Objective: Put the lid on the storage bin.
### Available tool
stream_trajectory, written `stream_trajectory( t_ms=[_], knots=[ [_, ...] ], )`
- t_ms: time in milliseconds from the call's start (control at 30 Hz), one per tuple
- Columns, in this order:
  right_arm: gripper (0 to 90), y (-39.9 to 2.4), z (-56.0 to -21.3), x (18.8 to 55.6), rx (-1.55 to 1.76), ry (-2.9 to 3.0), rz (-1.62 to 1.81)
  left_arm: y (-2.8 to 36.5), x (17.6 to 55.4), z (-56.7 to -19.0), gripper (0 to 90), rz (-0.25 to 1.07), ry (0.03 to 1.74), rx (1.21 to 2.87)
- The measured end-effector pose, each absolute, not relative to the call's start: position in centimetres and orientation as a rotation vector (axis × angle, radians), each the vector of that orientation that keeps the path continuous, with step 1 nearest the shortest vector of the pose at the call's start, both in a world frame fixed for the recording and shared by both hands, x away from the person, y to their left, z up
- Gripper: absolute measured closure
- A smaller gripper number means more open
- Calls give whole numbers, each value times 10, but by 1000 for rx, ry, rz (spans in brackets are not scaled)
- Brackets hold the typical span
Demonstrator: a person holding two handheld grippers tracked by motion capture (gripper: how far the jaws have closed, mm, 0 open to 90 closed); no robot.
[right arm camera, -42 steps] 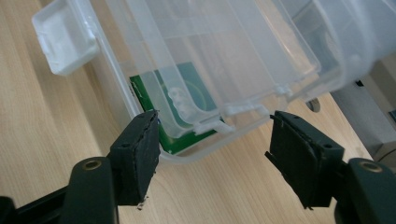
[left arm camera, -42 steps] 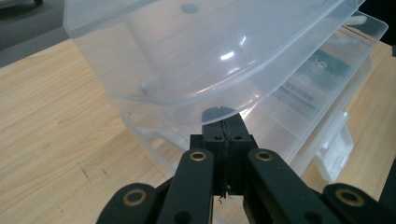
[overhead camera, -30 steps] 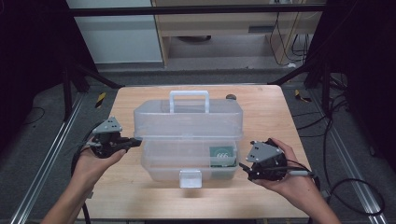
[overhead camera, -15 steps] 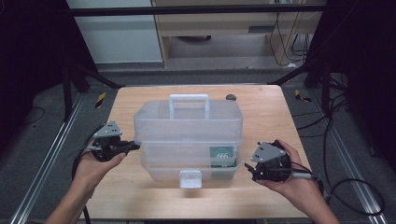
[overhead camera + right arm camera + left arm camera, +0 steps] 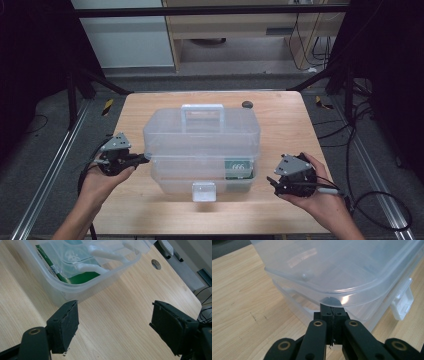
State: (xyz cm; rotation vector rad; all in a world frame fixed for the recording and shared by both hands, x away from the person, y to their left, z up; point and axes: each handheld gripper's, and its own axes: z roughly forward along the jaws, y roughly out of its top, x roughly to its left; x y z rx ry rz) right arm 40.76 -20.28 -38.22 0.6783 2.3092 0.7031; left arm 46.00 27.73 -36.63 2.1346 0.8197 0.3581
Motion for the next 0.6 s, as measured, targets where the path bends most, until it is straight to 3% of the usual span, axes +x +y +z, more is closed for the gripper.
stream_trajectory(
  t_ms=[600],
  knots=[
    [212,-207,-389,409,700,2308,689,279,456,-384,900,334,800,2165]
  ],
)
